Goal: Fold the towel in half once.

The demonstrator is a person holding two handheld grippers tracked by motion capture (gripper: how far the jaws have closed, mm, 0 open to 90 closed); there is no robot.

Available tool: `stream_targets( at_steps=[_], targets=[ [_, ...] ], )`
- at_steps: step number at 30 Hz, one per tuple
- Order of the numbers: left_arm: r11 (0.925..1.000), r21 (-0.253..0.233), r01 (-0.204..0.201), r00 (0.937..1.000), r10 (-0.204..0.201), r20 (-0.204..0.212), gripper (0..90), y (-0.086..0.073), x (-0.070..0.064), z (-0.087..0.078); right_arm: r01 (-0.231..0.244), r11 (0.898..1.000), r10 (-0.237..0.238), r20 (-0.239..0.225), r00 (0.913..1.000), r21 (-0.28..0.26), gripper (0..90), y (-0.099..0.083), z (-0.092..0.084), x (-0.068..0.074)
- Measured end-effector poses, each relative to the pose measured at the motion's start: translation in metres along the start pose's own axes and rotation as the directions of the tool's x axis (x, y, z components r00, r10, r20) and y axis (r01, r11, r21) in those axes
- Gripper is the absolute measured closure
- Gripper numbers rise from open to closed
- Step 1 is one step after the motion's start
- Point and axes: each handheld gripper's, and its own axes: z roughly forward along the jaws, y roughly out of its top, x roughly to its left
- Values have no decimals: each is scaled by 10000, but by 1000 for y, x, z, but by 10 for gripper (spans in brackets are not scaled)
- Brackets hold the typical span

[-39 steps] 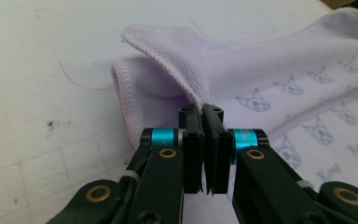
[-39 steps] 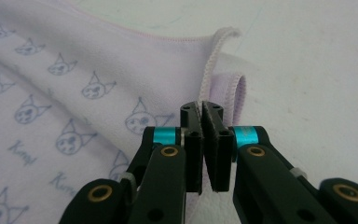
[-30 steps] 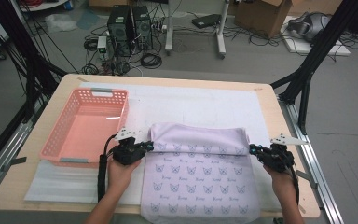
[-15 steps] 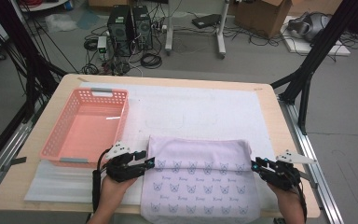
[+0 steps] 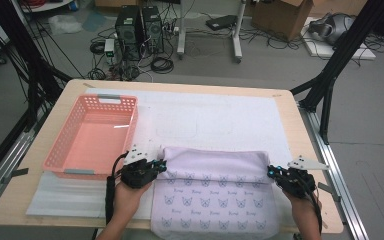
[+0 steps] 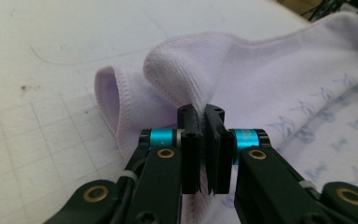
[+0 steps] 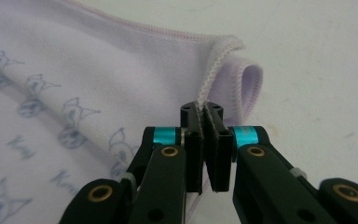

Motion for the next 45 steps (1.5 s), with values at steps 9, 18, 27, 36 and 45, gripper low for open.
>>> stream_targets(
  at_steps=[9, 18, 27, 36, 45],
  targets=[
    [9999, 117, -5, 9978, -3, 665, 724, -26, -7, -28, 217, 9993, -192, -765, 9969, 311, 803, -15, -27, 12],
    [9981, 617, -55, 9962, 1, 876, 463, -22, -10, -1, 155, 9992, -140, -394, 9991, 380, 553, -8, 0, 16],
    [9932, 1134, -253, 9995, 231, 208, 871, -29, -18, 2, 333, 9944, -293, -410, 9987, 1006, 876, -16, 6, 16],
    [9971, 689, -315, 9959, 254, 872, 881, -35, -28, -32, 283, 9984, -237, -910, 9956, 498, 880, -27, -35, 24],
    [9937, 1036, -431, 9914, 297, 1277, 876, -54, -40, -56, 486, 9952, -349, -1555, 9872, 854, 882, -50, -67, 39]
  ],
)
